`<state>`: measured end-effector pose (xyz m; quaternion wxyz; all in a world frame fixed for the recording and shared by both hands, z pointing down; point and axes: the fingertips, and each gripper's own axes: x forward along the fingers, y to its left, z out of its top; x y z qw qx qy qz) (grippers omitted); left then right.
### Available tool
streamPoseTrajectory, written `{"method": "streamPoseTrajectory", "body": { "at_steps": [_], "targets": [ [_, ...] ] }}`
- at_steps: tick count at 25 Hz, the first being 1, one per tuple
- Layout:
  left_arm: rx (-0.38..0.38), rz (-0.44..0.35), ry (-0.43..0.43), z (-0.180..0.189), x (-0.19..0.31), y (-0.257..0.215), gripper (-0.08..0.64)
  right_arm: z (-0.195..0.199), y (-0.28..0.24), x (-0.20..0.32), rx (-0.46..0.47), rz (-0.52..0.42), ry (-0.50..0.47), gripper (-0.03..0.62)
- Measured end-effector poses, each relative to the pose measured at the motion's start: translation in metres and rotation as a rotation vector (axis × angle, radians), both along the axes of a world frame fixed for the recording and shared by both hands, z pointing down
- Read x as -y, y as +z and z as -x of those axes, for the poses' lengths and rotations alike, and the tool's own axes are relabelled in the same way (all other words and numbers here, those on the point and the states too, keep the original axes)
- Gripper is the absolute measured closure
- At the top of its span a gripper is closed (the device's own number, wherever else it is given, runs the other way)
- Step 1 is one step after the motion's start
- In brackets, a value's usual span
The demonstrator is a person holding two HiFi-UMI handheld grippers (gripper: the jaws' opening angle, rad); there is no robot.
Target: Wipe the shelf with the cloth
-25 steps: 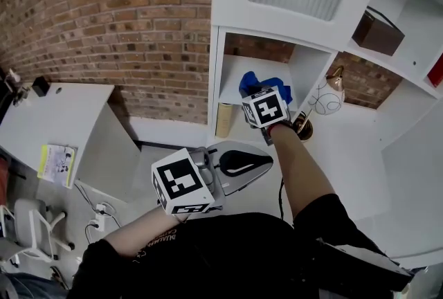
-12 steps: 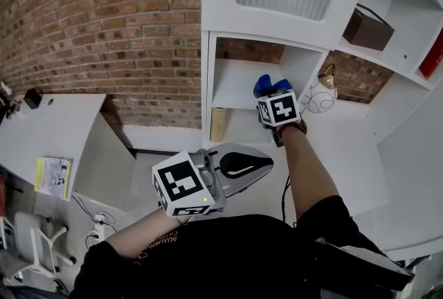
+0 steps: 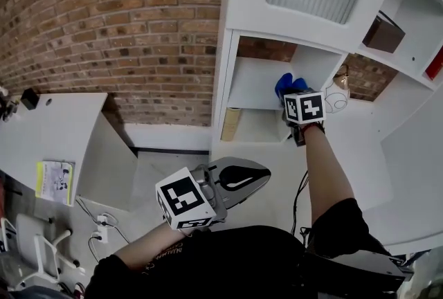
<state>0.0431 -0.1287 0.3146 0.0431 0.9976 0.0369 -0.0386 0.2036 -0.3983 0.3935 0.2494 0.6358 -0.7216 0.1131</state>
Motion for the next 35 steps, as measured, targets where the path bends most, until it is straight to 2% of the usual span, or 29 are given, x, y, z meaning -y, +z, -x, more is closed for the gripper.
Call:
{"method": "streamPoseTrajectory", "body": {
  "at_steps": [4,6,11,14,19,20,24,28,35],
  "targets": [
    [-0.011,0.047,0.007,0.012,0.004,0.014,0.56,0.015,-0.001,0.0,0.005,-0.012,-0.008,0.549],
    [-0.01,0.054,0.01,0.015,0.006,0.017,0.56,0.048,-0.001,0.001,0.009,-0.029,-0.092,0.549],
    [0.001,0.057,0.006,0.021,0.012,0.021,0.56,0.145,-0.003,0.004,-0.072,-0.084,-0.327,0.549],
    [0.01,0.043,-0.015,0.025,0.017,0.02,0.56,0.17,-0.001,0.004,-0.119,-0.109,-0.368,0.549],
    [0.023,0.021,-0.024,0.024,0.015,0.015,0.56,0.164,0.001,0.0,-0.147,-0.15,-0.337,0.551],
    [0.026,0.016,-0.021,0.023,0.013,0.015,0.56,0.159,0.001,0.0,-0.122,-0.16,-0.32,0.551],
    [0.037,-0.003,-0.011,0.017,0.004,0.01,0.56,0.137,0.001,-0.004,0.081,-0.175,-0.255,0.549],
    [0.046,-0.012,-0.002,0.014,-0.005,0.008,0.56,0.123,0.002,-0.006,0.147,-0.159,-0.221,0.549],
    [0.052,-0.03,-0.027,0.019,-0.014,0.004,0.56,0.082,0.002,-0.01,0.235,-0.154,-0.103,0.549]
  ]
}}
